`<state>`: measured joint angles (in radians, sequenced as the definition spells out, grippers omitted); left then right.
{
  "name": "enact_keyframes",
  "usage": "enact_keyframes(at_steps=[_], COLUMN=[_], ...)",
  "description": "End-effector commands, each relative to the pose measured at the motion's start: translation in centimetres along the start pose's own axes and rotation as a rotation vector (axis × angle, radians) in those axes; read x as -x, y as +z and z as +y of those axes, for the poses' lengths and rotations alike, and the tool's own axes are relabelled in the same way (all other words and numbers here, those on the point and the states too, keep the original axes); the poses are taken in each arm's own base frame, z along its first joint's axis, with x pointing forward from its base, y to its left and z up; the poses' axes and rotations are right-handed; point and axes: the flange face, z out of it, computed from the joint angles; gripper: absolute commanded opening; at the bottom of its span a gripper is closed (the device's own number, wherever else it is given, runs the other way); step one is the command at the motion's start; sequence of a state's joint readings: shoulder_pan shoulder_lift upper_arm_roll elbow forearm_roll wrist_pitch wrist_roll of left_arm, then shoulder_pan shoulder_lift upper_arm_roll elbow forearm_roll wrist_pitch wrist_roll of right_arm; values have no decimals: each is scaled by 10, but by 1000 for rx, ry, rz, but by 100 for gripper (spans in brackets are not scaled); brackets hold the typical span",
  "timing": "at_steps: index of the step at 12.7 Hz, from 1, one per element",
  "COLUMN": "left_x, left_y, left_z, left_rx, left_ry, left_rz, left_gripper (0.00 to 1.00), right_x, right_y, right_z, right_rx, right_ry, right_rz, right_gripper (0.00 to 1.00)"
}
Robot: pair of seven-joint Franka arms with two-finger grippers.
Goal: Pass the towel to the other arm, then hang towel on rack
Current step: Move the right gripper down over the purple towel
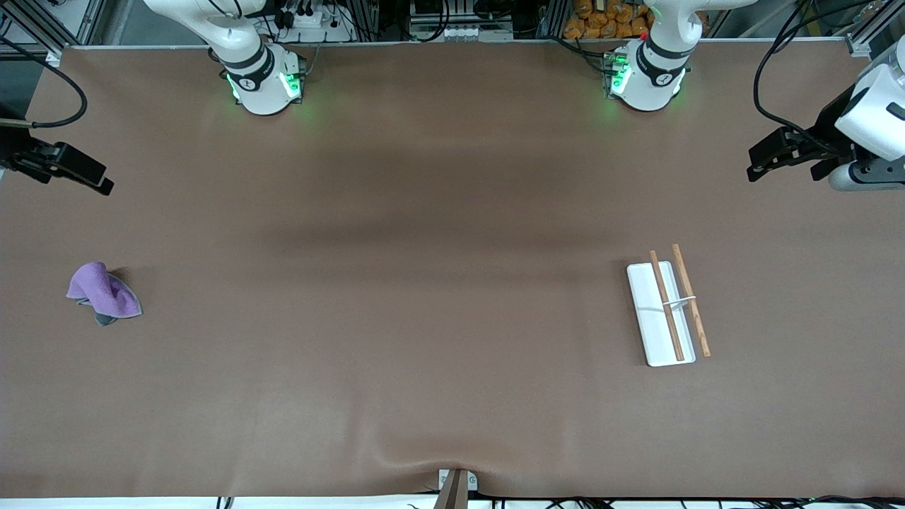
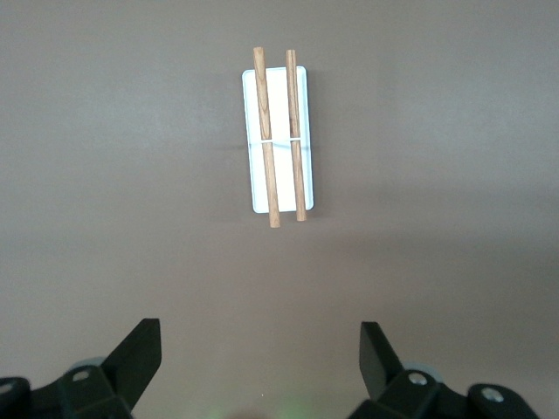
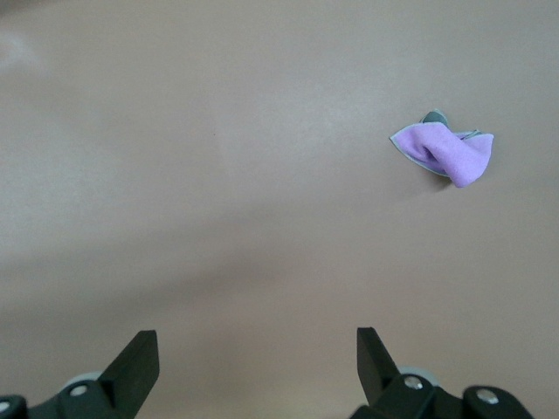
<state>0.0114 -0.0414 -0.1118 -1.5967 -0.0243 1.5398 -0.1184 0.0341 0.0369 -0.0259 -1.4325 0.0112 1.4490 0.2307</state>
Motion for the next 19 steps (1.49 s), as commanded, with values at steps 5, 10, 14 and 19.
enact_keyframes(at_steps=[5, 10, 14, 19], left_x=[-1, 2, 4, 6], left_y=[-10, 0, 0, 7], left_z=[4, 21, 23, 23], left_rx=[-1, -3, -5, -8], left_ry=[22, 38, 41, 44], left_rz=[8, -27, -27, -37], left_gripper=[100, 100, 100, 100], right_x=[-6, -57, -96, -128], right_y=[5, 84, 162, 283], right_z=[29, 131, 221, 295], right_rx=[19, 134, 135, 116], right_ry=[39, 86, 41, 49], right_rz=[-14, -136, -168, -187], right_gripper=[100, 100, 100, 100])
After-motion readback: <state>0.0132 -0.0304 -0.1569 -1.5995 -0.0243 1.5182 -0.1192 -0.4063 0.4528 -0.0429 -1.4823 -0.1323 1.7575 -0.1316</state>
